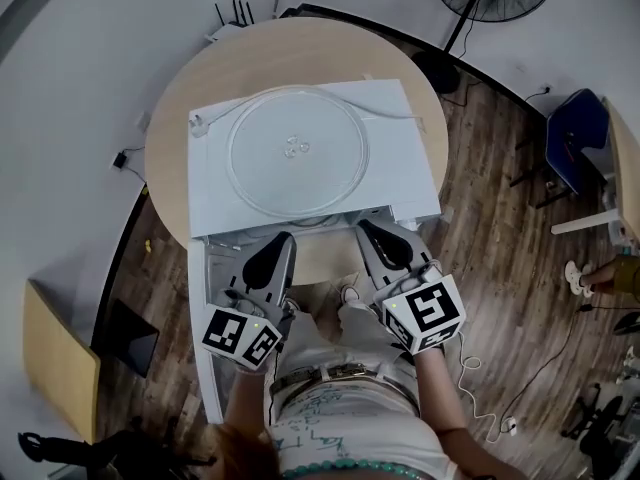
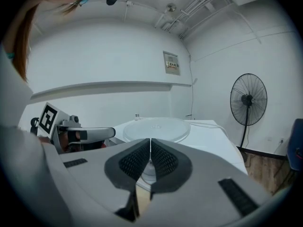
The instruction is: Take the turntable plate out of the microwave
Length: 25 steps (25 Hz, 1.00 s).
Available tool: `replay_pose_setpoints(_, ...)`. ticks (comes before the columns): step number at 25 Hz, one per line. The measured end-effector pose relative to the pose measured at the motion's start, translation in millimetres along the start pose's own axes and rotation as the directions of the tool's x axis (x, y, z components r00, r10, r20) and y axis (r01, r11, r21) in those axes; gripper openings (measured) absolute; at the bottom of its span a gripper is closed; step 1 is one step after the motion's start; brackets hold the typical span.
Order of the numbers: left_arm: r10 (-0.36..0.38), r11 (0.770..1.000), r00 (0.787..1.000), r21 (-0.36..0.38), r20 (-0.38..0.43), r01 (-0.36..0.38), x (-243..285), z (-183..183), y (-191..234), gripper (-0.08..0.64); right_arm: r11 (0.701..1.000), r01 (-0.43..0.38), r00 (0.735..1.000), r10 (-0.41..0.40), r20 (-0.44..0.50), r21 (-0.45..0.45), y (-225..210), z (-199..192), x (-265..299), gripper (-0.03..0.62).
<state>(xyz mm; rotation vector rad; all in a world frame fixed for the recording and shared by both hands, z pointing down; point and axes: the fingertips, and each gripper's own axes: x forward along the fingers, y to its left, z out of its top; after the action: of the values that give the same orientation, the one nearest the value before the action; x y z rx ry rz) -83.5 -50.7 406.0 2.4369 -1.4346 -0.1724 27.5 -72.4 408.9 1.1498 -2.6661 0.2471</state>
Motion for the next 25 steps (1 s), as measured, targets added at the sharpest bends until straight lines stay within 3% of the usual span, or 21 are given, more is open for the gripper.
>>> replay_pose_setpoints(6, 0.073, 0.997, 0.997, 0.014, 0.011, -0.073, -1, -1, -14, 0.021, 0.996, -0.081, 0.996, 0.081, 0.035, 0.022, 1, 1, -5, -0.005)
replay_pose_setpoints(11, 0.156, 0.984, 0.987, 0.082, 0.036, -0.159, -4, 10, -21, 0.021, 0.994, -0.104, 0.988, 0.106, 0.109, -0.021, 2, 11, -8, -0.009)
replay_pose_setpoints(20, 0.216, 0.968, 0.974, 0.113, 0.063, -0.222, -13, 20, -29, 0.021, 0.980, -0.085, 0.988, 0.106, 0.110, -0.178, 34, 21, -4, -0.009)
replay_pose_setpoints(25, 0.221, 0.959, 0.973, 0.163, 0.069, -0.230, -13, 26, -29, 0.021, 0.984, -0.060, 0.988, 0.083, 0.129, -0.168, 47, 22, -2, -0.009)
